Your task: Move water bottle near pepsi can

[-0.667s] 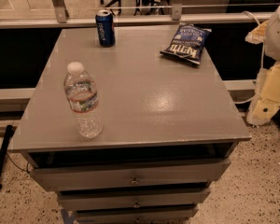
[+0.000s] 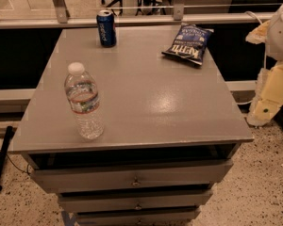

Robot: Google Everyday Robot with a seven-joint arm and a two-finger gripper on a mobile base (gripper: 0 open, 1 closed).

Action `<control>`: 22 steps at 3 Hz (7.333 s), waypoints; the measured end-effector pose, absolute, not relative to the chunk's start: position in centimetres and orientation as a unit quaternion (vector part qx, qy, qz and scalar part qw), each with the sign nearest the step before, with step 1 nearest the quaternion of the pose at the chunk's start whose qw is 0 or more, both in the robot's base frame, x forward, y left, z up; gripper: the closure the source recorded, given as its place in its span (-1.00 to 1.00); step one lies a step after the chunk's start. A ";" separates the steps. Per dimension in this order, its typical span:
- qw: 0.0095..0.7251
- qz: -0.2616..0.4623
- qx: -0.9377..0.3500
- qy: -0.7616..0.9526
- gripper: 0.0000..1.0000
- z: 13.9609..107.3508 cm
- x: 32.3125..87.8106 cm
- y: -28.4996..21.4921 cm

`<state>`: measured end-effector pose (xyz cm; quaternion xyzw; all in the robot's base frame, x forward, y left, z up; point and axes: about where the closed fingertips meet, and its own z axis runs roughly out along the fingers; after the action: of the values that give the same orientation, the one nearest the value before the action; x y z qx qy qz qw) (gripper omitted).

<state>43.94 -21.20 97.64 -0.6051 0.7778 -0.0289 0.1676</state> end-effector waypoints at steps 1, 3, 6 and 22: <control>0.193 0.015 -0.618 0.762 -1.00 96.5 44.4 -18.1; 0.280 0.173 -0.650 0.685 -1.00 94.0 44.9 -6.7; 0.290 0.203 -0.660 0.663 -1.00 93.2 44.3 -3.7; 0.659 0.274 -0.478 0.511 1.00 97.2 59.4 -7.6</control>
Offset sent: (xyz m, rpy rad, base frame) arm 0.0128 0.1663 -0.0439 0.5283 0.0560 0.3001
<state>59.40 -7.57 97.19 -0.4783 0.5113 0.2735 0.6595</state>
